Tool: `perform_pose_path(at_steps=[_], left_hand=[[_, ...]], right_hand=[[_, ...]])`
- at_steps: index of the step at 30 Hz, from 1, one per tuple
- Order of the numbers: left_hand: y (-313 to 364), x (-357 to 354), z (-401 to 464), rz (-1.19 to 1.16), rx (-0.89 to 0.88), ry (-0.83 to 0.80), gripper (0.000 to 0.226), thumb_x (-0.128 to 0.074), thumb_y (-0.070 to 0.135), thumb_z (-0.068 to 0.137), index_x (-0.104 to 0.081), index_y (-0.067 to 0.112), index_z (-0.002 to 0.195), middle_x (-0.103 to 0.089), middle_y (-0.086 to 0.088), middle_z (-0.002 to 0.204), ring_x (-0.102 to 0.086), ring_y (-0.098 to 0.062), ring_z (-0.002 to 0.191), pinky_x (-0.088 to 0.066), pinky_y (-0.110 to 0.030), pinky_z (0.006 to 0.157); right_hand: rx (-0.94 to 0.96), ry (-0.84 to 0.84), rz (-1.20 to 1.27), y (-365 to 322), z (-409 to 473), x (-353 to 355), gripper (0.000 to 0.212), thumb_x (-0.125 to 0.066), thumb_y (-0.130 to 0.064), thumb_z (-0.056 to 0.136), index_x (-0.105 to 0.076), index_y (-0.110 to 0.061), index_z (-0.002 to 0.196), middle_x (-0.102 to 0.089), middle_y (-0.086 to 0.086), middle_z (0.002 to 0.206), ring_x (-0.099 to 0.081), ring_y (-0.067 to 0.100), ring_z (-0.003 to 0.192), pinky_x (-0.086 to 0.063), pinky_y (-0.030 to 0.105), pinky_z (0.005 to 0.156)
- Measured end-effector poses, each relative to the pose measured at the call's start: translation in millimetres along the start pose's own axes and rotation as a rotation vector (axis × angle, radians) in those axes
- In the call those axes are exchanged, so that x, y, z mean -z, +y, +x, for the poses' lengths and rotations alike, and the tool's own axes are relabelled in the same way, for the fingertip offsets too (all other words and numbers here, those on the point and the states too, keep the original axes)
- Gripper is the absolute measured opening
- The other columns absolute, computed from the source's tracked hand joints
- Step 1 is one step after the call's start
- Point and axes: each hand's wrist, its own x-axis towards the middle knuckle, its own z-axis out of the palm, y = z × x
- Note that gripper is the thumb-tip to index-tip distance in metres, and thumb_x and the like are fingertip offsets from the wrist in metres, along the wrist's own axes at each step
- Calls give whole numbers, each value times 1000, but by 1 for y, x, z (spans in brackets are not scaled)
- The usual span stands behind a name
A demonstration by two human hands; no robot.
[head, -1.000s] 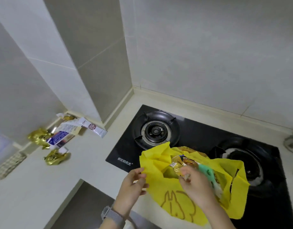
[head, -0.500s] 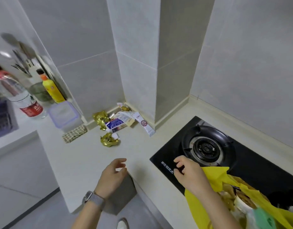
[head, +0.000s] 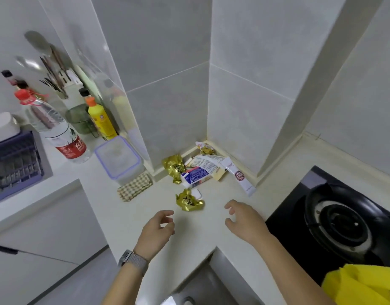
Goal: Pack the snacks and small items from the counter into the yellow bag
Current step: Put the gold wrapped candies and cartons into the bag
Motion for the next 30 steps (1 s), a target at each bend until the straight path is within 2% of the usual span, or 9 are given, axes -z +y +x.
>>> perform_pose_path(at_steps=[6, 11, 16, 23, 27, 30], left_hand=[[-20, 28, 21, -53, 54, 10, 26, -49, 16, 90, -56, 25, 112, -61, 3, 100, -68, -16, 83, -52, -31, 77], [-40, 42, 26, -138, 113, 53, 26, -49, 15, 90, -57, 24, 112, -62, 1, 98, -68, -14, 80, -51, -26, 70], [-53, 49, 28, -192, 151, 92, 24, -49, 14, 91, -58, 23, 112, -60, 1, 96, -67, -11, 76, -50, -21, 66], [-56, 46, 37, -241, 194, 109, 22, -49, 14, 92, -57, 21, 110, -60, 0, 94, -67, -14, 76, -50, -21, 65], [-48, 40, 43, -254, 192, 84, 20, -49, 15, 92, -57, 21, 109, -60, 0, 94, -66, -13, 75, -50, -21, 64], [-43, 35, 48, -257, 187, 71, 18, -50, 17, 92, -58, 21, 108, -61, 0, 95, -66, -13, 75, -50, -21, 64]], right_hand=[[59, -66, -43, -49, 45, -34, 45, -58, -28, 86, -46, -25, 129, -53, -2, 126, -54, 17, 113, -49, 30, 89], [128, -116, -98, -81, 75, -62, 71, -62, -27, 80, -30, -35, 142, -33, 2, 143, -38, 25, 128, -46, 36, 97], [147, -175, -288, -92, 92, -85, 72, -60, -28, 82, -23, -42, 143, -26, 4, 147, -29, 27, 131, -46, 36, 92], [193, -79, -249, -77, 95, -95, 72, -58, -16, 85, -23, -47, 141, -29, -5, 144, -44, 20, 120, -49, 29, 83], [223, -44, -232, -67, 96, -91, 65, -58, -28, 87, -25, -48, 139, -37, -6, 136, -54, 17, 107, -51, 27, 75], [203, -48, -165, -60, 97, -89, 62, -59, -39, 86, -27, -44, 139, -43, -5, 131, -54, 18, 109, -50, 26, 76]])
